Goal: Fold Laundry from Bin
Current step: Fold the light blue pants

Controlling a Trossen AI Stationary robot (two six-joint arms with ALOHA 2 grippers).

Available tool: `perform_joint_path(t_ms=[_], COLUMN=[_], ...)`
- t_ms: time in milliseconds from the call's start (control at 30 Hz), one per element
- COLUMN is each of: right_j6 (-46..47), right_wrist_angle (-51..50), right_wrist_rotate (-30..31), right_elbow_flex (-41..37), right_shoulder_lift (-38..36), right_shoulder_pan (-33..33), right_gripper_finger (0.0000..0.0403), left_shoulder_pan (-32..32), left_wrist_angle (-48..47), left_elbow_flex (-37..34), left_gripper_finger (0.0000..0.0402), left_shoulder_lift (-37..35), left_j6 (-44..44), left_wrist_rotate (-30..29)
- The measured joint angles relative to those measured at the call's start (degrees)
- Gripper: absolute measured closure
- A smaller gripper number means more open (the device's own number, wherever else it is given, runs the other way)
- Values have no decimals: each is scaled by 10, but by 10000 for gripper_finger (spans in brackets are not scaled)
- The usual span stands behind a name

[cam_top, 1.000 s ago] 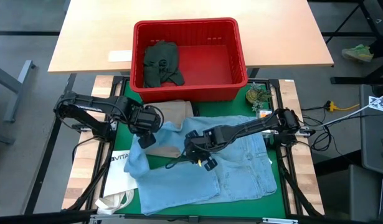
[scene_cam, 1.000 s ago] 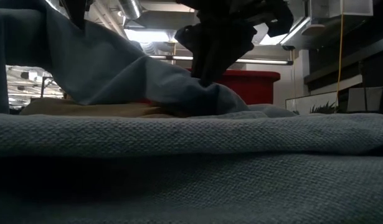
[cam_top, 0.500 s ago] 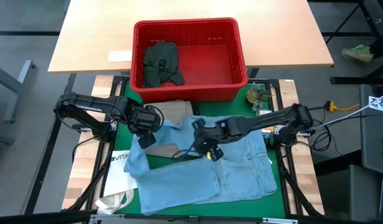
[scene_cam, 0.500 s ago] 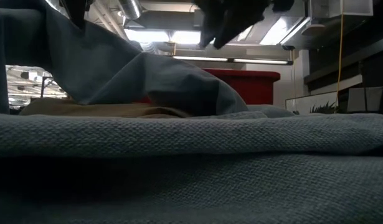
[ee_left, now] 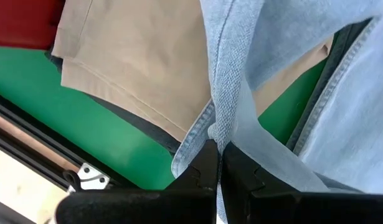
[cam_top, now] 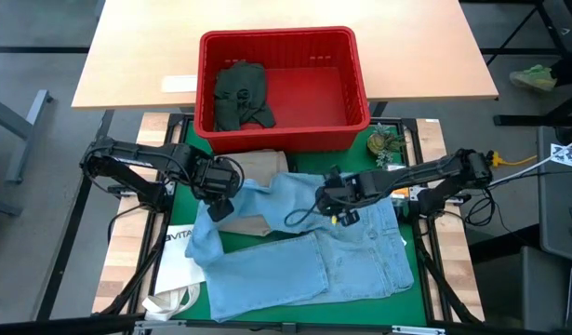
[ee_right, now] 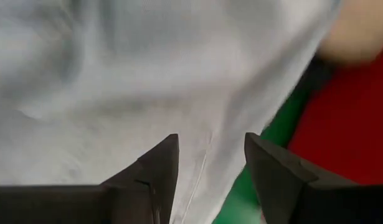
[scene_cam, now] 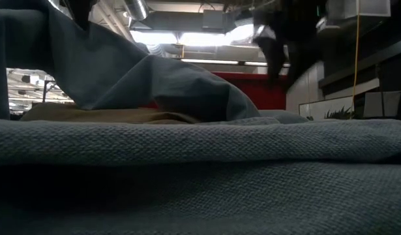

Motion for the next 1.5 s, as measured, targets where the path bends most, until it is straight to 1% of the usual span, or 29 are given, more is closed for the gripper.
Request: perform_joint_path(t_ms=[67, 133, 233, 333, 400, 500, 667, 900, 1033, 1167, 1233, 1300, 1367, 1500], right_j6=[43, 74, 89, 101, 122, 148, 177, 181, 181, 181, 181, 180, 179, 179], right_wrist_angle=[19, 38, 87, 162, 188, 191, 175, 172, 169, 169, 169, 169, 169, 170], right_wrist_rotate=[5, -11, -45, -69, -81, -83, -84, -88, -84, -86, -88, -88, -89, -91], right_elbow_flex=[-61, -121, -201, -274, -307, -336, -346, -346, -346, -346, -346, -346, -346, -346], right_shoulder_lift=[-12, -17, -16, -16, -20, -22, -22, -21, -21, -21, -21, -21, -21, -21], right_shoulder_pan=[-21, -43, -70, -89, -101, -117, -135, -135, -135, -135, -135, -135, -135, -135], right_gripper_finger=[219, 219, 219, 219, 219, 219, 219, 219, 219, 219, 219, 219, 219, 219], left_shoulder_pan=[0, 0, 0, 1, 4, 13, 36, 79, 106, 131, 139, 145, 149, 158], left_wrist_angle=[0, 0, 0, 0, 0, 0, 1, 2, 2, 5, 7, 7, 8, 8], left_elbow_flex=[0, 0, 0, 0, -1, -13, -56, -143, -190, -225, -232, -232, -232, -233], left_gripper_finger=[401, 401, 401, 401, 401, 401, 401, 401, 401, 401, 395, 386, 373, 341], left_shoulder_lift=[0, 0, 0, 0, 0, 0, 0, 0, 0, 0, 0, 0, 0, 0], left_j6=[-11, -27, -54, -88, -113, -139, -155, -155, -151, -150, -149, -127, -94, -76], left_wrist_rotate=[-3, -11, -27, -49, -54, -55, -58, -82, -108, -152, -172, -189, -204, -230])
